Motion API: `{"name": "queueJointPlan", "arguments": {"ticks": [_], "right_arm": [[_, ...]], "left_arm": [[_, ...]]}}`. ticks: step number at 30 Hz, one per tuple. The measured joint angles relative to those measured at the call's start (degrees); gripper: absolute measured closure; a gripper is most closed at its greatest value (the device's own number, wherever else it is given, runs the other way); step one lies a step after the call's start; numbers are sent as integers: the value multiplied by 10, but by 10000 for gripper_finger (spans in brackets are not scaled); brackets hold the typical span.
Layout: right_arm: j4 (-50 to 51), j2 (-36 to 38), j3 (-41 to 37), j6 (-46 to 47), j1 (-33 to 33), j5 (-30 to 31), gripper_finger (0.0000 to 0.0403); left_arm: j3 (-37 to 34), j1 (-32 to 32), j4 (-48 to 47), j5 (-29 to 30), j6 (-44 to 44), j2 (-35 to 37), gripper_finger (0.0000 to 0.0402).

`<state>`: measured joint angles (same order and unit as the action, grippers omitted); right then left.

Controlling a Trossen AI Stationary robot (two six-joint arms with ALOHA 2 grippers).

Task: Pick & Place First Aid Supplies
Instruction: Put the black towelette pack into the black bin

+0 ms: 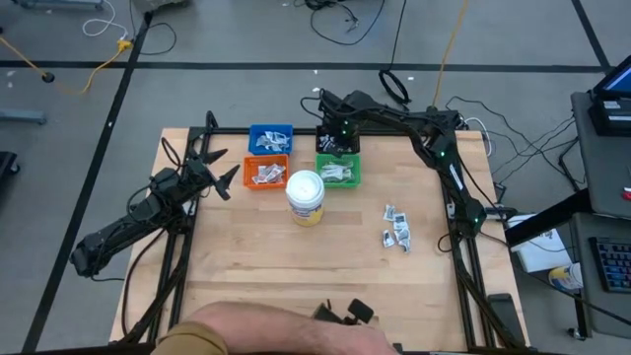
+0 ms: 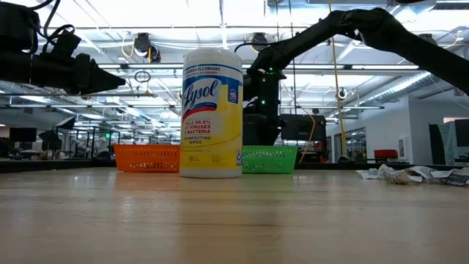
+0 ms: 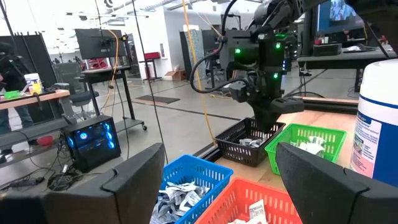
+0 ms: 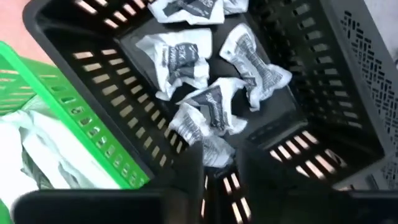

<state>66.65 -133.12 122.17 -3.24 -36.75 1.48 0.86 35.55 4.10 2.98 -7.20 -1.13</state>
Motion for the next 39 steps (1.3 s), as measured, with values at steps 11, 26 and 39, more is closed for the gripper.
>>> {"name": "queueJointPlan", "arguments": {"ticks": [11,26,39], "right_arm": [[16,5,0,222,0,30,183],[38,10,-1,315,2,34,187],[-81,190,-213,420,55,90,188]], "left_arm": [[0,0,0,0,0,0,92],[0,0,0,0,0,0,91],[0,0,0,0,0,0,91]]}}
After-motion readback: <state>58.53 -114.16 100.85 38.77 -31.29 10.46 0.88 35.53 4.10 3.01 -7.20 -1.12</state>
